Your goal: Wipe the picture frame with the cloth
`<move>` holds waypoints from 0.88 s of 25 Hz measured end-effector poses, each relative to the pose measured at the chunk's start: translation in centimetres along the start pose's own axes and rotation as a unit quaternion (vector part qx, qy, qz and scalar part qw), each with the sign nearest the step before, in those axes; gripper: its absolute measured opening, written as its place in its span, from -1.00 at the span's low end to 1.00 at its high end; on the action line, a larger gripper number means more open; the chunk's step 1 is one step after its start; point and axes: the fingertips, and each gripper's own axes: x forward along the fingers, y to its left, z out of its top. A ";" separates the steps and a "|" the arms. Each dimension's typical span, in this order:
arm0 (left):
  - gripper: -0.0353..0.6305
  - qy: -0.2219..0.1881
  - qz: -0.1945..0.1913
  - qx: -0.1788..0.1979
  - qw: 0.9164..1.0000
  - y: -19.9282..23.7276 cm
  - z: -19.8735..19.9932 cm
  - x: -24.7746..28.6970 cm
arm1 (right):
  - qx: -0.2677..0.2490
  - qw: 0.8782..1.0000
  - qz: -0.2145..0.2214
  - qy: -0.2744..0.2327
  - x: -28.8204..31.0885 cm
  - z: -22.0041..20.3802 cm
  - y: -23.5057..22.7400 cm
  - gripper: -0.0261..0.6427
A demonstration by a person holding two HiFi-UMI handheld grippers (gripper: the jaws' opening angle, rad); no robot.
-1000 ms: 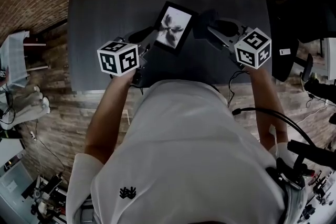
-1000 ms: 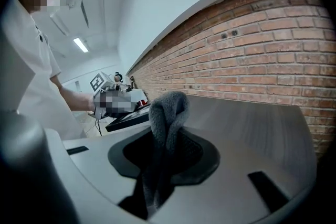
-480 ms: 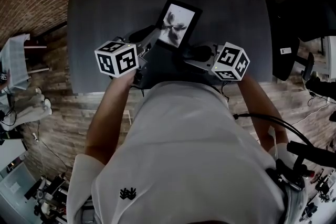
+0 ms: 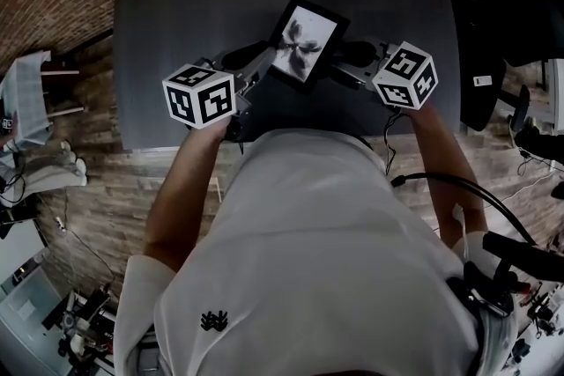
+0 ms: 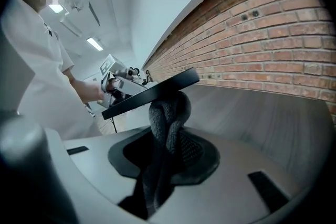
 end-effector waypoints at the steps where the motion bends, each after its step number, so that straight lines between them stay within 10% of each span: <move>1: -0.66 0.001 -0.001 -0.001 1.000 0.0 -0.1 -0.1 | 0.003 1.000 -0.010 -0.002 -0.3 0.1 -0.6 -0.61; 7: -0.66 -0.004 -0.008 -0.006 1.000 -0.3 0.0 -0.3 | 0.023 0.999 -0.041 -0.010 -0.9 0.3 -2.1 -0.61; 17: -0.66 -0.008 -0.024 0.001 1.000 -2.0 0.7 0.5 | -0.012 0.997 0.068 0.037 3.4 -2.4 6.1 -0.61; 22: -0.66 0.002 -0.031 0.003 1.000 -2.8 -0.1 0.8 | -0.005 0.998 0.054 0.013 3.2 -1.2 5.0 -0.61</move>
